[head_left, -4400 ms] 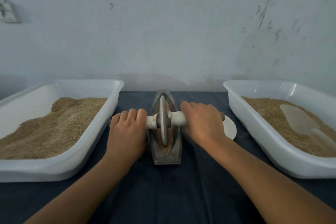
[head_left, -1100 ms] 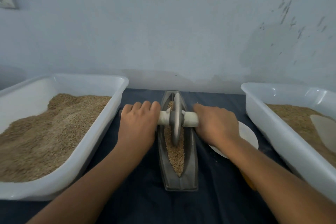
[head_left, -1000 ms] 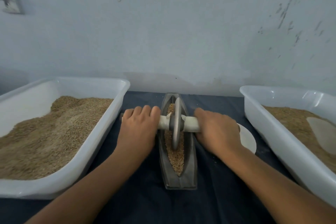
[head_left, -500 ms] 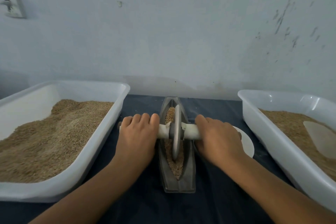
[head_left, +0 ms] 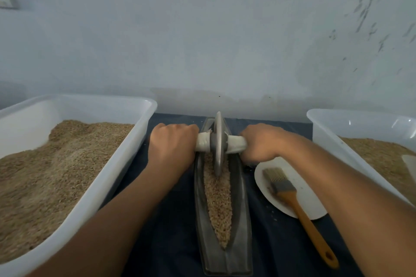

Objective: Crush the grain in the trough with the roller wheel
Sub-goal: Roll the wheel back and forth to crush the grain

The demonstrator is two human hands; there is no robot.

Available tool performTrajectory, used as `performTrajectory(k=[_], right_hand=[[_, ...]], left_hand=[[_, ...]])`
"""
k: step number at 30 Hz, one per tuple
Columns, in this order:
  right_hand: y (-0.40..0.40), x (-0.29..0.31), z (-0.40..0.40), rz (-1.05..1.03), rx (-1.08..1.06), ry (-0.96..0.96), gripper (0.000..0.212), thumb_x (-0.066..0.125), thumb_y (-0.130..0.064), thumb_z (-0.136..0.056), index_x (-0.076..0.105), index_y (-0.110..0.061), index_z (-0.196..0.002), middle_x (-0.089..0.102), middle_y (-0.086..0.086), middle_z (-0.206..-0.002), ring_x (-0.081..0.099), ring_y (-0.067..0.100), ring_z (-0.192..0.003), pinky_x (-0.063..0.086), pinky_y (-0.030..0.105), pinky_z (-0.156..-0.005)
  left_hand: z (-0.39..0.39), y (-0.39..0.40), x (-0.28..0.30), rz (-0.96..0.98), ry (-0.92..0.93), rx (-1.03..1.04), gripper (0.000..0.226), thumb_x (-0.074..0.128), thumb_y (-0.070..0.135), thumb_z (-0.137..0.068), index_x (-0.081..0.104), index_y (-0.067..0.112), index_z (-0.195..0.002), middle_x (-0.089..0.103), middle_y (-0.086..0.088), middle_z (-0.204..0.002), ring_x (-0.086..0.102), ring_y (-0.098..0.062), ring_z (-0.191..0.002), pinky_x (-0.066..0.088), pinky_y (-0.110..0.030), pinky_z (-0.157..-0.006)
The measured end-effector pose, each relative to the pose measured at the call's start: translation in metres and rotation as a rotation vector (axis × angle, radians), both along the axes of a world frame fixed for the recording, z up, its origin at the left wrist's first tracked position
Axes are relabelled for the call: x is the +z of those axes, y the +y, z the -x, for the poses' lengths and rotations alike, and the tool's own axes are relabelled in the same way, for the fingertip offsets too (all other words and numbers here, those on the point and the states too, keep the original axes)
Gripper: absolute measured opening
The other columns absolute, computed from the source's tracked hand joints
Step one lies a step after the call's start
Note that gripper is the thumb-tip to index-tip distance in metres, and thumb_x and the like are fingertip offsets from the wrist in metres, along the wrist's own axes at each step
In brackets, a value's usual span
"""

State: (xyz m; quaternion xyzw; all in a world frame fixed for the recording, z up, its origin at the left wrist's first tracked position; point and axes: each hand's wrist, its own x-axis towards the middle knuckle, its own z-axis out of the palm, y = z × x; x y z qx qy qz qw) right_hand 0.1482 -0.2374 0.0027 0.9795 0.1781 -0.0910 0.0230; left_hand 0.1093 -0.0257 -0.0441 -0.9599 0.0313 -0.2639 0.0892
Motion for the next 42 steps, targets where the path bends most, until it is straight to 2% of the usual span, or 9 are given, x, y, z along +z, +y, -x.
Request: performTrajectory(k=[5, 8, 13, 20, 24, 28, 32, 37, 42], right_hand=[[0.003, 0.006, -0.008, -0.052, -0.014, 0.137, 0.009, 0.07, -0.022, -0.062, 0.071, -0.015, -0.067, 0.065, -0.003, -0.051, 0.056, 0.01, -0.039, 0.035, 0.015, -0.037], [0.002, 0.003, -0.008, -0.05, -0.01, 0.044, 0.016, 0.069, -0.03, -0.055, 0.067, -0.017, -0.065, 0.063, -0.004, -0.051, 0.057, 0.012, -0.045, 0.037, 0.019, -0.041], [-0.006, -0.011, 0.004, -0.057, 0.009, -0.115, 0.01, 0.063, -0.038, -0.07, 0.062, -0.029, -0.075, 0.065, -0.006, -0.073, 0.063, 0.016, -0.065, 0.042, 0.027, -0.053], [-0.009, -0.032, 0.05, -0.071, -0.002, -0.488, 0.015, 0.059, -0.043, -0.078, 0.049, -0.035, -0.086, 0.056, -0.009, -0.071, 0.054, 0.017, -0.062, 0.037, 0.031, -0.052], [-0.011, -0.044, 0.077, -0.115, -0.007, -0.595, 0.019, 0.058, -0.038, -0.083, 0.041, -0.032, -0.089, 0.05, -0.009, -0.07, 0.048, 0.022, -0.062, 0.025, 0.032, -0.05], [-0.013, -0.043, 0.101, -0.117, 0.04, -0.684, 0.021, 0.062, -0.038, -0.086, 0.047, -0.03, -0.099, 0.061, -0.008, -0.084, 0.059, 0.021, -0.069, 0.013, 0.031, -0.047], [-0.016, -0.044, 0.119, -0.1, 0.089, -0.758, 0.029, 0.067, -0.035, -0.084, 0.041, -0.027, -0.091, 0.06, -0.006, -0.08, 0.056, 0.022, -0.065, 0.021, 0.033, -0.052], [-0.015, -0.04, 0.115, -0.082, 0.044, -0.701, 0.031, 0.064, -0.042, -0.085, 0.036, -0.03, -0.091, 0.058, -0.008, -0.081, 0.047, 0.02, -0.063, 0.022, 0.032, -0.049], [-0.013, -0.034, 0.084, -0.054, -0.003, -0.527, 0.021, 0.06, -0.045, -0.08, 0.051, -0.033, -0.095, 0.06, -0.007, -0.077, 0.059, 0.023, -0.07, 0.038, 0.034, -0.055]], left_hand=[[-0.009, 0.002, -0.003, 0.029, 0.001, -0.002, 0.025, 0.063, 0.033, -0.087, 0.039, 0.032, -0.08, 0.042, 0.01, -0.066, 0.039, -0.012, -0.058, 0.032, -0.032, -0.064], [-0.007, 0.001, -0.001, 0.007, -0.018, 0.004, 0.023, 0.063, 0.032, -0.087, 0.041, 0.031, -0.081, 0.047, 0.01, -0.069, 0.041, -0.014, -0.06, 0.032, -0.032, -0.064], [0.008, -0.004, 0.0, -0.018, -0.044, -0.01, 0.026, 0.067, 0.028, -0.084, 0.04, 0.027, -0.082, 0.047, 0.009, -0.071, 0.042, -0.014, -0.06, 0.032, -0.033, -0.064], [0.051, -0.007, -0.007, 0.031, -0.061, -0.022, 0.028, 0.069, 0.023, -0.082, 0.042, 0.027, -0.089, 0.055, 0.008, -0.082, 0.052, -0.016, -0.072, 0.035, -0.032, -0.071], [0.077, -0.01, -0.004, 0.009, -0.018, -0.028, 0.037, 0.072, 0.026, -0.079, 0.038, 0.027, -0.093, 0.056, 0.006, -0.089, 0.055, -0.017, -0.079, 0.039, -0.034, -0.075], [0.095, -0.012, 0.004, 0.024, 0.06, -0.042, 0.039, 0.07, 0.028, -0.081, 0.038, 0.026, -0.103, 0.056, 0.003, -0.103, 0.056, -0.02, -0.096, 0.042, -0.037, -0.087], [0.105, -0.011, 0.008, 0.035, 0.077, -0.073, 0.039, 0.068, 0.028, -0.082, 0.031, 0.027, -0.096, 0.055, 0.003, -0.101, 0.055, -0.02, -0.095, 0.041, -0.037, -0.085], [0.098, -0.007, 0.006, 0.033, 0.074, -0.079, 0.04, 0.069, 0.029, -0.082, 0.03, 0.028, -0.09, 0.044, 0.008, -0.082, 0.042, -0.015, -0.074, 0.034, -0.034, -0.072], [0.071, -0.004, 0.0, 0.024, 0.058, -0.058, 0.03, 0.066, 0.03, -0.085, 0.037, 0.029, -0.087, 0.049, 0.01, -0.076, 0.046, -0.014, -0.065, 0.035, -0.032, -0.068]])
